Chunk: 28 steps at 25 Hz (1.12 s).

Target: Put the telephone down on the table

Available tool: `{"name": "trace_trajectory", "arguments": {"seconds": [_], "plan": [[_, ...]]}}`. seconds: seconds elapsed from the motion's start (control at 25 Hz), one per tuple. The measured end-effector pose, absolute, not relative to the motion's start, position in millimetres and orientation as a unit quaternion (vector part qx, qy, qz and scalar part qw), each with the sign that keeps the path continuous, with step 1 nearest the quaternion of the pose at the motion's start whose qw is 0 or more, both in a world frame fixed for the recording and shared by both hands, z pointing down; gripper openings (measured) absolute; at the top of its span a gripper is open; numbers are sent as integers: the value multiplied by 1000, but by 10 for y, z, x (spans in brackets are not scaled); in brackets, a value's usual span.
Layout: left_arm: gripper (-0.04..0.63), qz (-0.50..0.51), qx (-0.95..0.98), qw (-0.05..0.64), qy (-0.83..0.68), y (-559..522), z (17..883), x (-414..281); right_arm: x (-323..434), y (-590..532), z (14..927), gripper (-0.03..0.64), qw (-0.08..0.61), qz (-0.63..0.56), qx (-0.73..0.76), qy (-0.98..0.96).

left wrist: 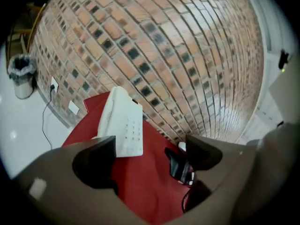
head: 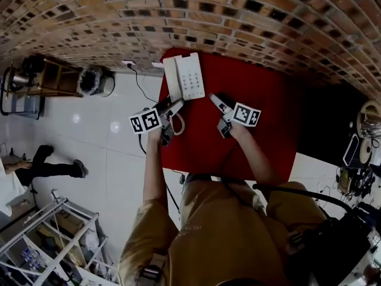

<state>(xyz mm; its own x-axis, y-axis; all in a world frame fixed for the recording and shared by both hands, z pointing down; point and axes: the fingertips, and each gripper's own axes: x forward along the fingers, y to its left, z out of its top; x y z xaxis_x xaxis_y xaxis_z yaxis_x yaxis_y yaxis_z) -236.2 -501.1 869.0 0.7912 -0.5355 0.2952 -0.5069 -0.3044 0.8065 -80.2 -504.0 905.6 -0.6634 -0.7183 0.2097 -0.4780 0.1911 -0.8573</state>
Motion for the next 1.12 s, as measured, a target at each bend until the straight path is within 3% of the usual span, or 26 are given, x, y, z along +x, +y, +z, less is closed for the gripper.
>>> {"name": "trace_trajectory", "arguments": {"seconds": [0.12,0.28,0.36,0.72,0.92,1.12], "plan": [[471,17,826,457,-329,-4491,8397,-2022,-515,-4503,8835,299,108,-490,-400,767],[471,-29,842,467,-268,-3896,7791,-1346,-63,-4051,7943,299,194,-461,-379,778],[471,-37,857,447,-252,-3725,7485,-1080,205,-3910,7548,299,182,-420,-407,790],[471,17,922,192,-336,-3704,6140,-536,1183,-3446,5777,299,72,-48,-572,815],[471,-22,917,64,-392,-3646,5647,-435,1701,-3154,5556,299,88,-9,-636,767],[471,-46,888,5,-458,-3558,5456,-469,1882,-2946,5490,298,76,7,-662,746]]}}
